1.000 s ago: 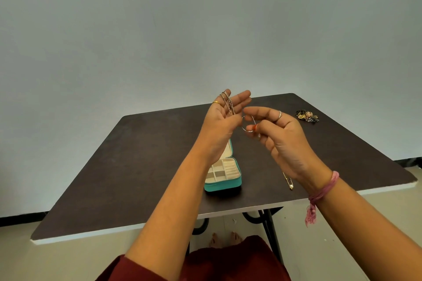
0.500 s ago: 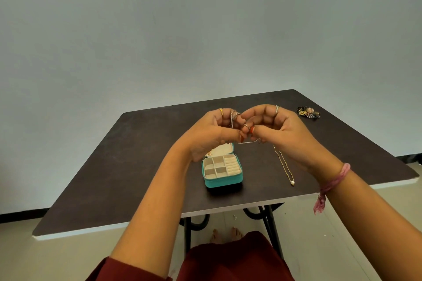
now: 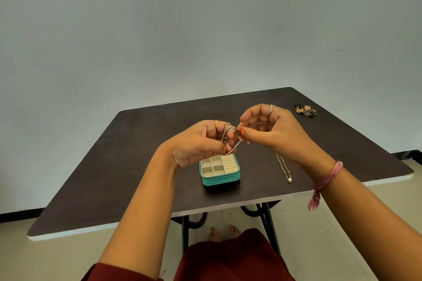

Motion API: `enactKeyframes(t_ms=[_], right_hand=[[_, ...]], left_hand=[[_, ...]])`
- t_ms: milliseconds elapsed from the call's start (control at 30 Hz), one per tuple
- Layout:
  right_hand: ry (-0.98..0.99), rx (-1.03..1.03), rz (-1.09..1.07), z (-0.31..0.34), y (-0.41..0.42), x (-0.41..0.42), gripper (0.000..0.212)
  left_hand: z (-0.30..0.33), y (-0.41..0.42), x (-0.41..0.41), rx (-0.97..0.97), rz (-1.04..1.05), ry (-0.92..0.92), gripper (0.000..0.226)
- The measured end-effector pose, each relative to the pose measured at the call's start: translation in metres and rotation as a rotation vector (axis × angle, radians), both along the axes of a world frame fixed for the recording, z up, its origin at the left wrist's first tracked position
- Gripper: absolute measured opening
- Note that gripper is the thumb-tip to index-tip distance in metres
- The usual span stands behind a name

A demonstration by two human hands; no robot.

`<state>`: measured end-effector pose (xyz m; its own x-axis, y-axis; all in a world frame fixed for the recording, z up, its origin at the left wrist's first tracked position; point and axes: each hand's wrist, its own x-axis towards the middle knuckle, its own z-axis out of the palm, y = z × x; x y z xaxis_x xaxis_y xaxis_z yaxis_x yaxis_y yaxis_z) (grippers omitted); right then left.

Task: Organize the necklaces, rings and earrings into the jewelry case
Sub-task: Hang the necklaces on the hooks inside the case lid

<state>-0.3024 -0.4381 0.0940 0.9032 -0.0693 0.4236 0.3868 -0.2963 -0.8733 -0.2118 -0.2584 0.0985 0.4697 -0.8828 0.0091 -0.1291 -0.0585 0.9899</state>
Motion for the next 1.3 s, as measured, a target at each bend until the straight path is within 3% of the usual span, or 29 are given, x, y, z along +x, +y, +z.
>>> enactKeyframes(t_ms=[133,300,433,500,667,800,900,1033,1133,1300], right_hand=[[0.036,0.005,-0.015,-0.004,-0.001,0.002,0.019],[0.182,-0.073,0.12,-0.006,0.0,0.002,0.034],[0.213,0.081,0.166,-0.006,0.004,0.005,0.043],[0.218,0.138,0.198,-0.005,0.003,0.006,0.042],[0.082,-0.049,0.172,-0.002,0.0,0.001,0.028],[0.01,-0.276,0.065,0.001,-0.007,0.0,0.022],[-0.028,-0.46,-0.067,0.002,-0.01,0.003,0.017],[-0.098,-0.602,-0.2,0.0,-0.008,0.005,0.01],[-0.091,-0.516,-0.18,-0.003,-0.007,0.004,0.006],[0.042,-0.123,0.053,-0.006,0.0,0.006,0.014]], left_hand=[[-0.009,-0.001,0.0,-0.148,-0.018,0.048,0.036],[-0.009,-0.007,-0.005,-0.311,-0.107,0.172,0.043],[-0.005,-0.012,-0.007,-0.362,-0.302,0.374,0.024],[-0.002,-0.015,-0.008,-0.327,-0.294,0.45,0.018],[0.004,-0.016,-0.013,-0.209,0.01,0.346,0.016],[0.008,-0.02,-0.019,-0.054,0.143,0.161,0.019],[0.011,-0.025,-0.023,0.037,0.23,0.093,0.058],[0.01,-0.031,-0.022,-0.003,0.307,0.162,0.07],[0.008,-0.034,-0.022,-0.04,0.364,0.121,0.065],[0.003,-0.033,-0.017,-0.141,0.525,-0.078,0.052]])
